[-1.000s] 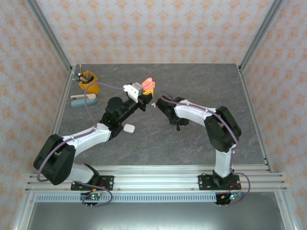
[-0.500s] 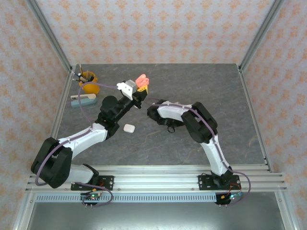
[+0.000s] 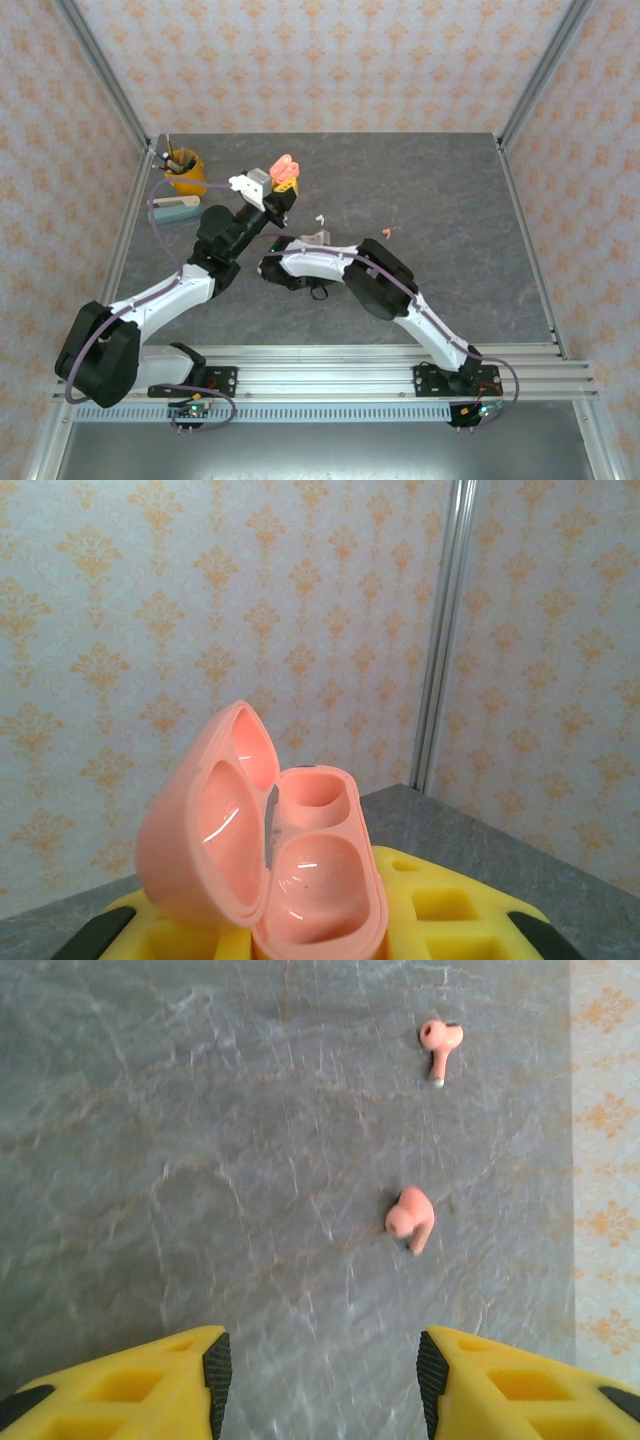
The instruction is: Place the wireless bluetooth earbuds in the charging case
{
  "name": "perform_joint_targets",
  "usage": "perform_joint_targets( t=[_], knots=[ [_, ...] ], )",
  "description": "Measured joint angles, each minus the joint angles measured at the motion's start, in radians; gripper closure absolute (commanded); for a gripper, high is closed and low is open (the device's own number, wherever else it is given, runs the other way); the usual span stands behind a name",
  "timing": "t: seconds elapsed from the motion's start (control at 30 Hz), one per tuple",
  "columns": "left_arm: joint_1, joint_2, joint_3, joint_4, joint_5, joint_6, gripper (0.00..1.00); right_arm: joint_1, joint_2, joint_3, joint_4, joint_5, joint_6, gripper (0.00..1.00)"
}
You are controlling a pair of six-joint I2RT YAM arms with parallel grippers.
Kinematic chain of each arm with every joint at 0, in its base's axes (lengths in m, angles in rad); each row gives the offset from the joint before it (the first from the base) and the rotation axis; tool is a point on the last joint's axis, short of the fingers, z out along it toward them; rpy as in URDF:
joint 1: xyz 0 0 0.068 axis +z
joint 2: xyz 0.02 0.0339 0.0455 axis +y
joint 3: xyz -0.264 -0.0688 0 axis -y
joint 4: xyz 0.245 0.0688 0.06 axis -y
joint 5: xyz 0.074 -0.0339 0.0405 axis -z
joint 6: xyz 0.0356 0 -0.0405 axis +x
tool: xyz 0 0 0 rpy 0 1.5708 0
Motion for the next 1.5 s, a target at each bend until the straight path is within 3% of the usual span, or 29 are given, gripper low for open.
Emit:
perform_joint_targets(
  t=[0.17,0.4,0.6,0.77,1.1,1.5],
  knots=[
    [0.002,-0.017,-0.004,-0.007,0.001,0.001,1.00,-0.051,-0.201,-0.163,0.074,-0.034,-0.003,0.46],
    [0.002,-0.061,-0.004,-0.053,0.003,0.005,1.00,-0.213,-0.480,-0.382,0.313,-0.151,-0.168,0.50],
    [0.002,-0.070,-0.003,-0.098,0.003,0.005,1.00,-0.381,-0.550,-0.523,0.508,-0.329,-0.271,0.64],
    [0.002,-0.070,-0.002,-0.127,0.004,0.005,1.00,-0.474,-0.563,-0.576,0.599,-0.448,-0.317,0.67],
    [0.002,-0.045,0.024,-0.146,0.008,0.002,1.00,-0.487,-0.610,-0.644,0.698,-0.578,-0.368,0.81],
    [0.002,-0.021,0.035,-0.151,0.015,0.001,1.00,-0.491,-0.607,-0.676,0.742,-0.601,-0.372,0.86]
  ],
)
